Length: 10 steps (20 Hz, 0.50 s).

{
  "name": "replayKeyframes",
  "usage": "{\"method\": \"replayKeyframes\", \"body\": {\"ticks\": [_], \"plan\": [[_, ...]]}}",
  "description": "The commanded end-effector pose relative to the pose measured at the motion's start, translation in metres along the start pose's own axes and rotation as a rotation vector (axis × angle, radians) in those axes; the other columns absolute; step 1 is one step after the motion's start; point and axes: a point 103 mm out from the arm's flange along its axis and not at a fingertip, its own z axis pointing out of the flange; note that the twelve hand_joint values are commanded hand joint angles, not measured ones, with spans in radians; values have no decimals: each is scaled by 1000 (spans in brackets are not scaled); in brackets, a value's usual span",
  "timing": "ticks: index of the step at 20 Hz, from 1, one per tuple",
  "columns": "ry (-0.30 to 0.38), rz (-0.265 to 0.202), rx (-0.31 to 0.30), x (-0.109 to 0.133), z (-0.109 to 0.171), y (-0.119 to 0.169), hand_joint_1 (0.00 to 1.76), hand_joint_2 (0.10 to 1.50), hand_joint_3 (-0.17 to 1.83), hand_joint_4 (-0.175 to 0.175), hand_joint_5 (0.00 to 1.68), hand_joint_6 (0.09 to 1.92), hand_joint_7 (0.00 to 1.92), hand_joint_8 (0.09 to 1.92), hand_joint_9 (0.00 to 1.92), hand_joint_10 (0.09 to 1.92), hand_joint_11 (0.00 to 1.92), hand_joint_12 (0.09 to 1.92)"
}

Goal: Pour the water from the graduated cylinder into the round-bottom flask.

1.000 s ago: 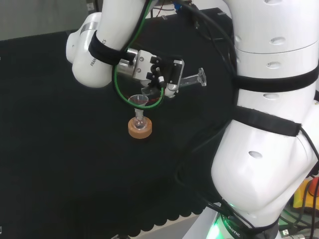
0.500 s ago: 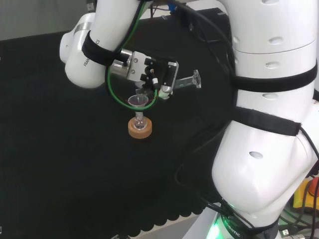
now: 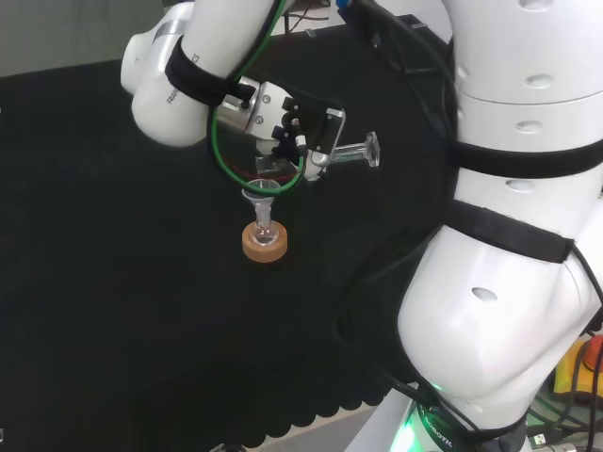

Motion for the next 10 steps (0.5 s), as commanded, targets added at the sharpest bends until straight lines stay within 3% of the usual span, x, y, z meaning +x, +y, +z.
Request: {"method": "replayKeyframes", "body": {"ticks": [1,7,10], "plan": [[131,-23,-44,-11,8,0,1159,898,438,-175,1009,1036,1357,193,1508,87,1371,644],[200,-31,-96,-18,12,0,1159,902,435,-175,1005,1040,1356,192,1509,87,1369,642],[266,-53,-125,-22,12,0,1158,904,432,-175,1003,1041,1357,191,1510,87,1370,642]]}}
